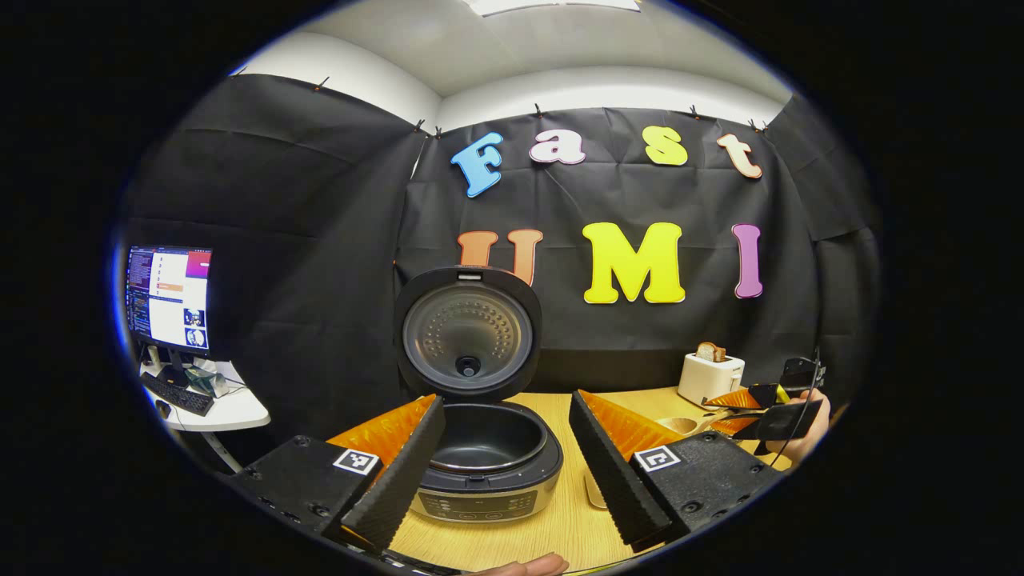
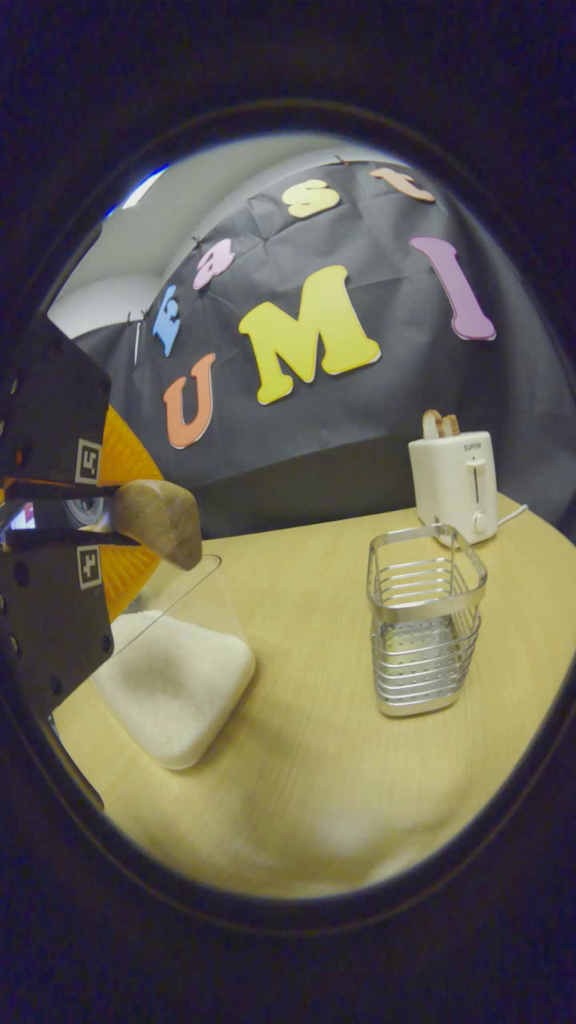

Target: Close the left gripper, press the button to open the rice cooker; take a wooden spoon from the chopstick holder with the right hand, scoop a spoonful of rice and pour it into the rice cooker, then put the wooden spoon back into the chopstick holder.

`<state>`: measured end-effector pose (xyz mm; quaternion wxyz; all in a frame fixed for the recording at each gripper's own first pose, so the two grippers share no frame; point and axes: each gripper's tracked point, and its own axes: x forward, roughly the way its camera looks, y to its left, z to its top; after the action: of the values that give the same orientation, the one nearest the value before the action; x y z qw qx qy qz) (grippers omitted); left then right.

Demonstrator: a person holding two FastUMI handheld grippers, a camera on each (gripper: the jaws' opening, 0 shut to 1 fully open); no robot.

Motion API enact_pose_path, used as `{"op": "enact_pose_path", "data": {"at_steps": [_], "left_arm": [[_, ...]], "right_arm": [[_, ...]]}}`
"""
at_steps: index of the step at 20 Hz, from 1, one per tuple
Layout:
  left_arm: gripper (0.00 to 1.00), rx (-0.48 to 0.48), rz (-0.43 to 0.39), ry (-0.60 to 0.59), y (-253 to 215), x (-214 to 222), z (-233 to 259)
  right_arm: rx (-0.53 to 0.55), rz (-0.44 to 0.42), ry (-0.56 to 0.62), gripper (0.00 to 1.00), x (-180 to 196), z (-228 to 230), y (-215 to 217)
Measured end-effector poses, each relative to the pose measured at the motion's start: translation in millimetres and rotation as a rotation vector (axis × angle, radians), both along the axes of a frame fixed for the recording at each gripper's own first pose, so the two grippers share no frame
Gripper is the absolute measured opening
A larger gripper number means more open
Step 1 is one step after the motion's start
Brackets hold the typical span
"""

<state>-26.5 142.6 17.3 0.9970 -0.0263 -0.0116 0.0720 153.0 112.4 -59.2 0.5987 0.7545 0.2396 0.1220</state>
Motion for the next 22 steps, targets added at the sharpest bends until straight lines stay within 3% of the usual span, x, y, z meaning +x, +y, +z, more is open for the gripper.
{"op": "enact_pose_path", "data": {"at_steps": [2, 8, 14, 22], "left_arm": [[1.0, 0.001, 0.007, 0.004, 3.5, 0.1, -1.5], [1.0, 0.003, 0.023, 0.023, 12.2, -2.2, -5.6], [1.0, 0.005, 0.048, 0.021, 27.4, -7.7, -4.5], [1.0, 0.002, 0.082, 0.034, 51.3, -14.0, -8.8]], "right_arm": [[0.051, 0.023, -0.003, 0.12, -2.5, 3.5, 3.6], [0.032, 0.042, -0.034, 0.13, -11.5, 29.1, 18.3], [-0.012, 0.108, -0.087, 0.12, -23.3, 62.3, 67.1], [-0.223, 0.23, -0.131, 0.13, -22.5, 72.4, 178.4]]}}
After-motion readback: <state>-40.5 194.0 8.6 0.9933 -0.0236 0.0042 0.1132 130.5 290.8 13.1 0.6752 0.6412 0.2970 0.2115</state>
